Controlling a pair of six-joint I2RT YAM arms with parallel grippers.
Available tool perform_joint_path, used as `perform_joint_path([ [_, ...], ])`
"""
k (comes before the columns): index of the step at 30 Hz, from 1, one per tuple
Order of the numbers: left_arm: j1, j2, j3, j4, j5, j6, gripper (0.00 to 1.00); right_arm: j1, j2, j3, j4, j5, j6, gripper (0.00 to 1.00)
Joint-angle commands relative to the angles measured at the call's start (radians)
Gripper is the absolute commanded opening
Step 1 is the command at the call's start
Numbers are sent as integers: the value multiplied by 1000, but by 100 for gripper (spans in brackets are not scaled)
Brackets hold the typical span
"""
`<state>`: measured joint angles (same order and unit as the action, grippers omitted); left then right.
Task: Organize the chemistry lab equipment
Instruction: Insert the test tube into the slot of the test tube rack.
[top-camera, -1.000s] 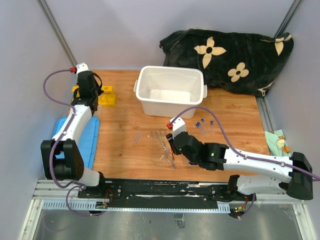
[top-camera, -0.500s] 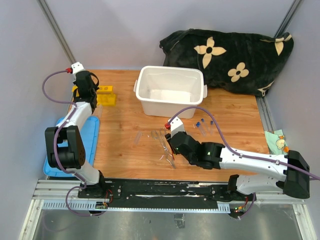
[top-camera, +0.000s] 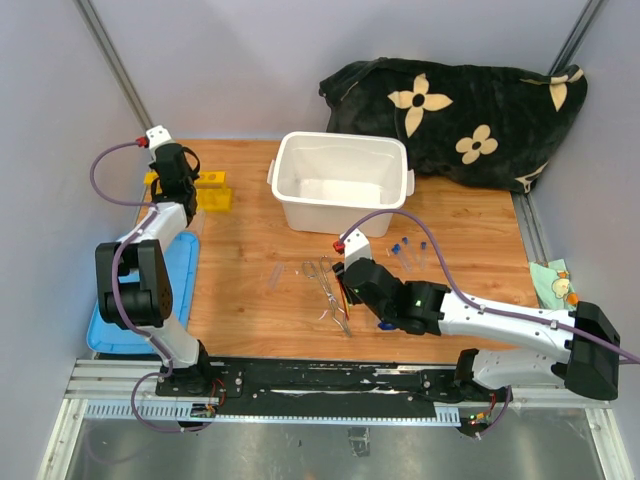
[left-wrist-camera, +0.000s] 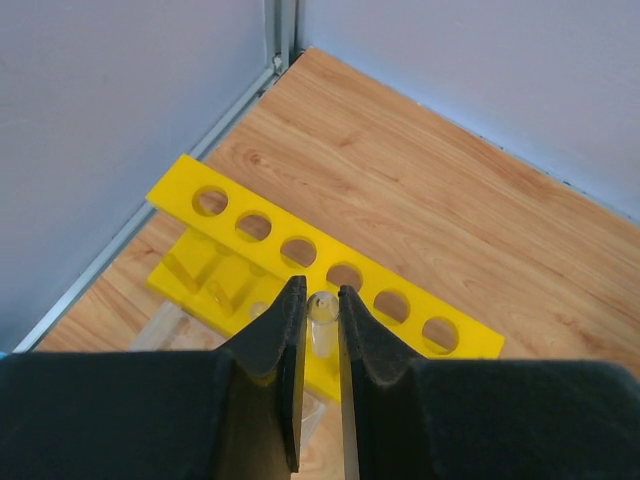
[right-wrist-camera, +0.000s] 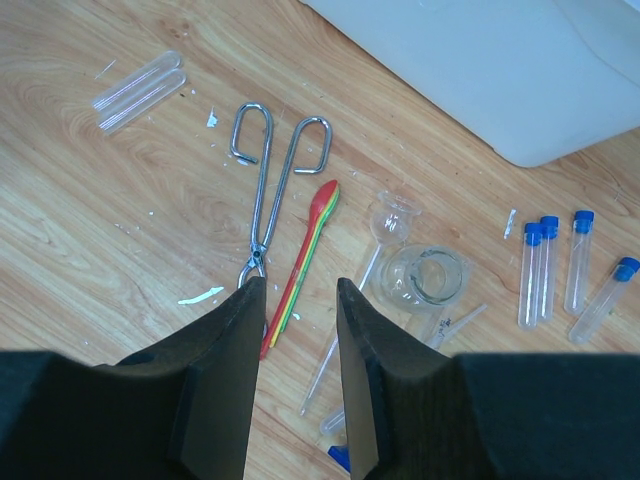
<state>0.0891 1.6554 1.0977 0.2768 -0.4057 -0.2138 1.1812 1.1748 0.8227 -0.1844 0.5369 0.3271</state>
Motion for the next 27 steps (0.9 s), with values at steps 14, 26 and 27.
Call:
perform_joint_path([
  [14, 23, 56, -16, 55, -29, 2, 0, -42, -8, -23, 20, -21, 5, 36],
  [26, 29, 81, -15, 60, -30, 1, 0, -63, -22, -41, 28, -36, 6, 36],
  [27, 29, 82, -16, 62, -27, 0, 0, -64, -23, -42, 28, -37, 6, 36],
])
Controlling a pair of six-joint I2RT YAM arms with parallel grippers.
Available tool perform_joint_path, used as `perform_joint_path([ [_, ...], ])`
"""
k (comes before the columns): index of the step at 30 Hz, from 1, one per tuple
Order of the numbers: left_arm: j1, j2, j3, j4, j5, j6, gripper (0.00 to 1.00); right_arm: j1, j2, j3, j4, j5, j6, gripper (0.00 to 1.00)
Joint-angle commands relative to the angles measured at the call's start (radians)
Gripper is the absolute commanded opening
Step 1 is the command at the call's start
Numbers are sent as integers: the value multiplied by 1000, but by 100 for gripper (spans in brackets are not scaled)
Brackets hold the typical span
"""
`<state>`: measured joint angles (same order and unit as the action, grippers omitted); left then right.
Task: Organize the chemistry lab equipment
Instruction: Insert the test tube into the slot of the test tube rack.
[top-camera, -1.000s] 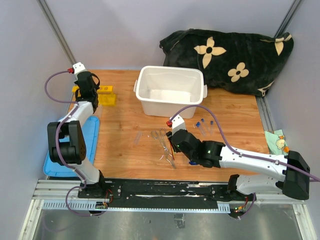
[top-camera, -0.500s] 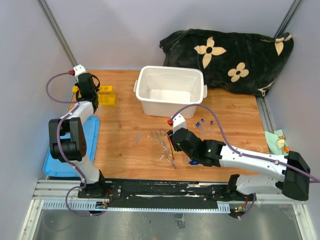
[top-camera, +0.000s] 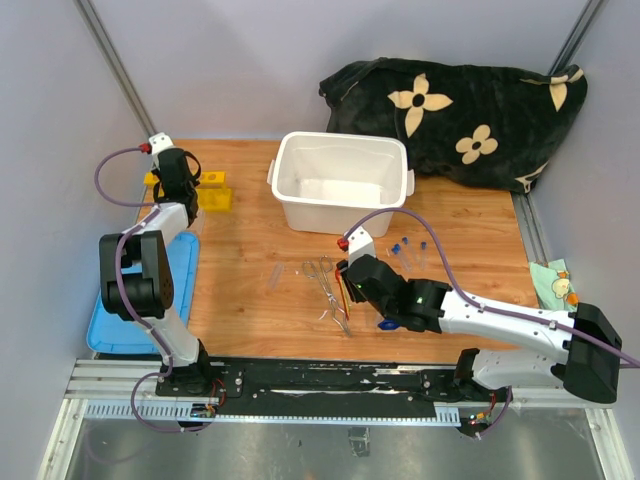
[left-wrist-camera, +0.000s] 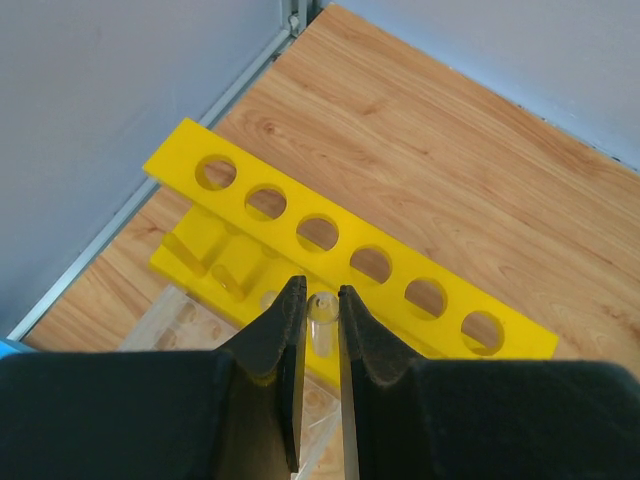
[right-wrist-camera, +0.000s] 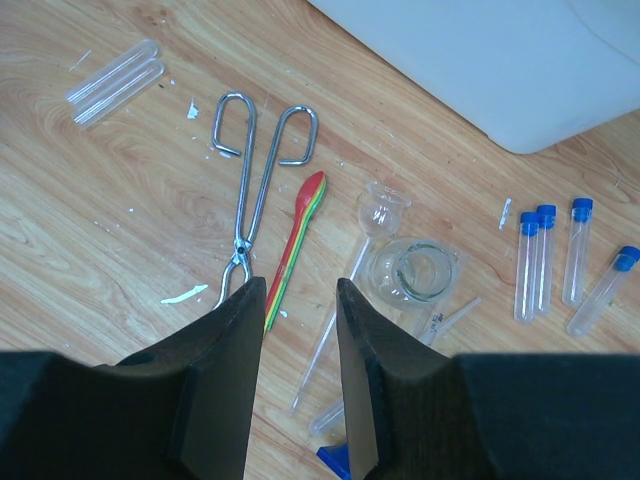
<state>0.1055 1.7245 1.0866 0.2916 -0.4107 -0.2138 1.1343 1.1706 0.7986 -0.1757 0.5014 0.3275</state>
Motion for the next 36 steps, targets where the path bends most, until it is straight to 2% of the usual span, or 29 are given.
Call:
perform_joint_path([
  [1, 13, 15, -4, 48, -21, 1, 0, -19, -20, -18, 20, -3, 5, 36],
  [19, 13, 74, 32, 23, 14, -12, 2, -48, -16, -31, 30, -24, 9, 35],
  [23, 14, 85, 45, 9, 20, -16, 10, -53, -15, -34, 32, -31, 11, 35],
  [28, 13, 98, 64, -19, 23, -23, 27, -57, -17, -35, 33, -37, 10, 35],
  [31, 14, 94, 66, -27, 26, -27, 43, -59, -17, -38, 33, -41, 14, 35],
  [36, 13, 83, 77, -61, 22, -37, 51, -60, -19, -38, 33, -44, 21, 35],
])
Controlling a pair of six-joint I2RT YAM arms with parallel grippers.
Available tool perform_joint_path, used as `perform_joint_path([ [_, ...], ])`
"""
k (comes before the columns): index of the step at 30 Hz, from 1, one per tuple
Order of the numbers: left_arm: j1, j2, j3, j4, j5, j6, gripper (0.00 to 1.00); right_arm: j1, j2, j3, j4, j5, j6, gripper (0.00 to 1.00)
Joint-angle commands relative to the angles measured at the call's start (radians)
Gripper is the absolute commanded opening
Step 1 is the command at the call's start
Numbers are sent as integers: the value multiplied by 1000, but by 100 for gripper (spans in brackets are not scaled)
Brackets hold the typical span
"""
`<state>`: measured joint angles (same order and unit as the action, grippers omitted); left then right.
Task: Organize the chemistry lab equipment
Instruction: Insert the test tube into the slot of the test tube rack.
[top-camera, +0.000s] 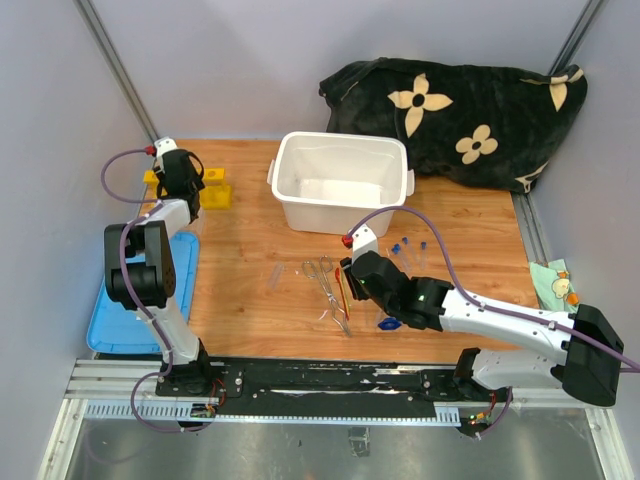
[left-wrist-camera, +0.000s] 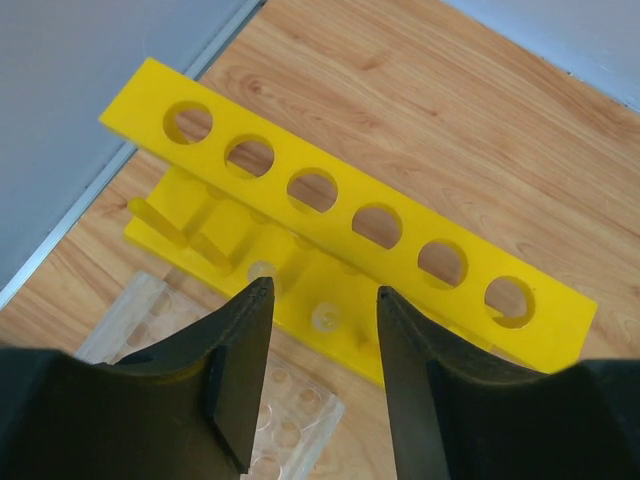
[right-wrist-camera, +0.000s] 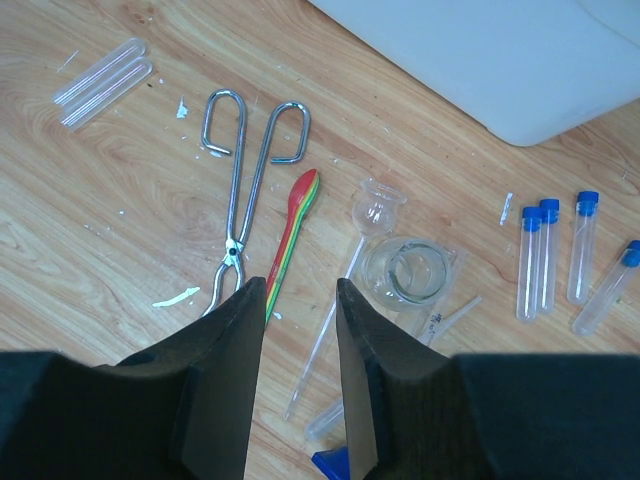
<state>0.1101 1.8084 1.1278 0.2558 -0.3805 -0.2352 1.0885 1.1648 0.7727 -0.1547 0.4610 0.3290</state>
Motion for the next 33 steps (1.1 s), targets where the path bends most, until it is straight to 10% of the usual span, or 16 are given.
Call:
perform_joint_path([
  [1, 9, -7, 41, -38, -8, -23, 52, -14, -15, -14, 12, -4, 22, 35],
  [17, 4, -461, -118, -219, 431, -297, 63, -12, 12, 76, -37, -126, 77, 37],
  [33, -102, -1133, -330, -572, 591, -342, 66, -5, 630, 566, -73, -370, 226, 50],
])
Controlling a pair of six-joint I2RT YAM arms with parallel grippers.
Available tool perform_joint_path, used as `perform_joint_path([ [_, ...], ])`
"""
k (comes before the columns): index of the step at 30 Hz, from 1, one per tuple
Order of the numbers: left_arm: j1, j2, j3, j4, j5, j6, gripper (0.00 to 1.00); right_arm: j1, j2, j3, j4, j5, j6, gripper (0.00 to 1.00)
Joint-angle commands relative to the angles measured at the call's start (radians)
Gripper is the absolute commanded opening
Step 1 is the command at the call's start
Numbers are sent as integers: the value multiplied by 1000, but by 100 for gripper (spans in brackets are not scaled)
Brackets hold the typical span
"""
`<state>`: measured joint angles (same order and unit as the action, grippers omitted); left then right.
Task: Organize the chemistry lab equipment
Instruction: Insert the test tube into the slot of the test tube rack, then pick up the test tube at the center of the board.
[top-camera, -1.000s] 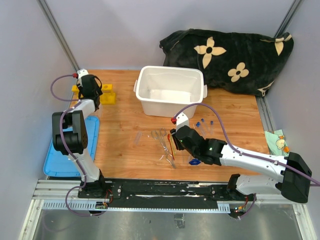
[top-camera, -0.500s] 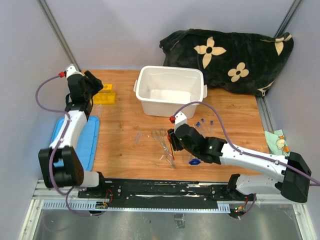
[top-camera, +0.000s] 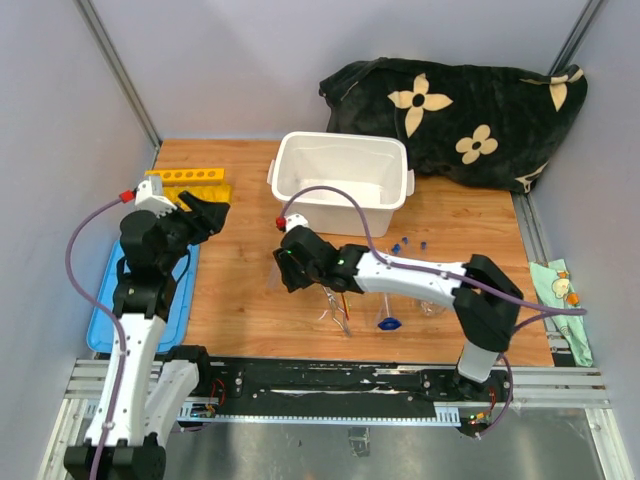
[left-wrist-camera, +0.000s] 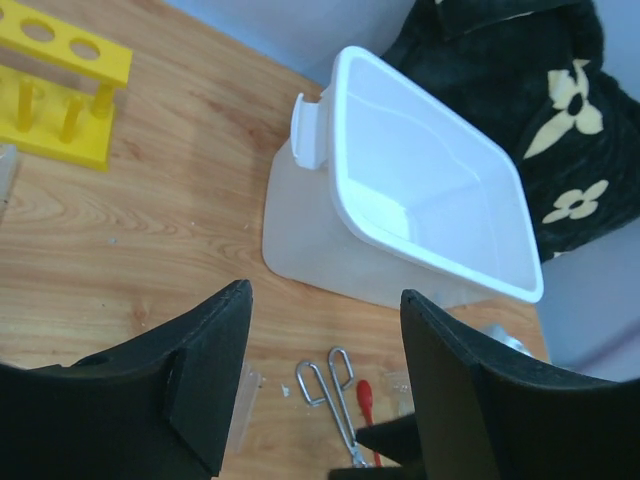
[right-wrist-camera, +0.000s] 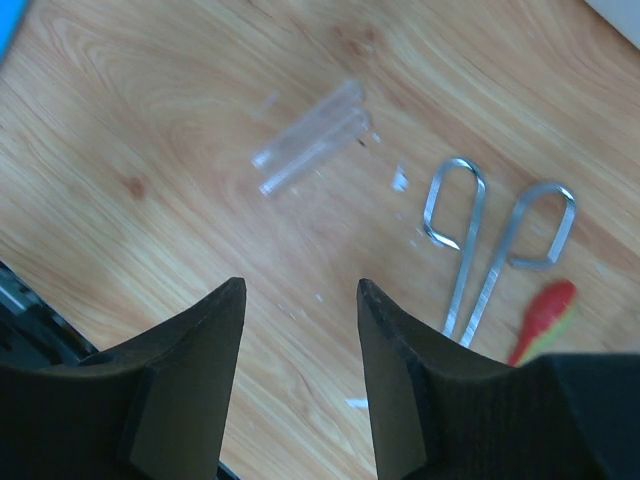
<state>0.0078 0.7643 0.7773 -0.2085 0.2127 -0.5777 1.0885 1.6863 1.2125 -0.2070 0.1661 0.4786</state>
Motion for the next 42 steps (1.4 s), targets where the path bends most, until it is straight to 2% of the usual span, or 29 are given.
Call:
perform_joint_path([
  [1, 0, -97, 31, -136, -10, 8, 66, -3, 143, 157, -24, -81, 89, 51],
  [5, 0, -90, 59, -196, 3, 34, 66, -1, 250, 249, -45, -75, 145, 51],
  [13, 0, -120, 23, -187, 26, 19, 66, -1, 368, 331, -120, 23, 192, 49],
  [21, 0, -118, 2, -166, 53, -4, 66, -2, 391, 326, -140, 117, 206, 48],
  [42, 0, -112, -29, -147, 73, -12, 66, -18, 424, 368, -105, 95, 181, 46],
])
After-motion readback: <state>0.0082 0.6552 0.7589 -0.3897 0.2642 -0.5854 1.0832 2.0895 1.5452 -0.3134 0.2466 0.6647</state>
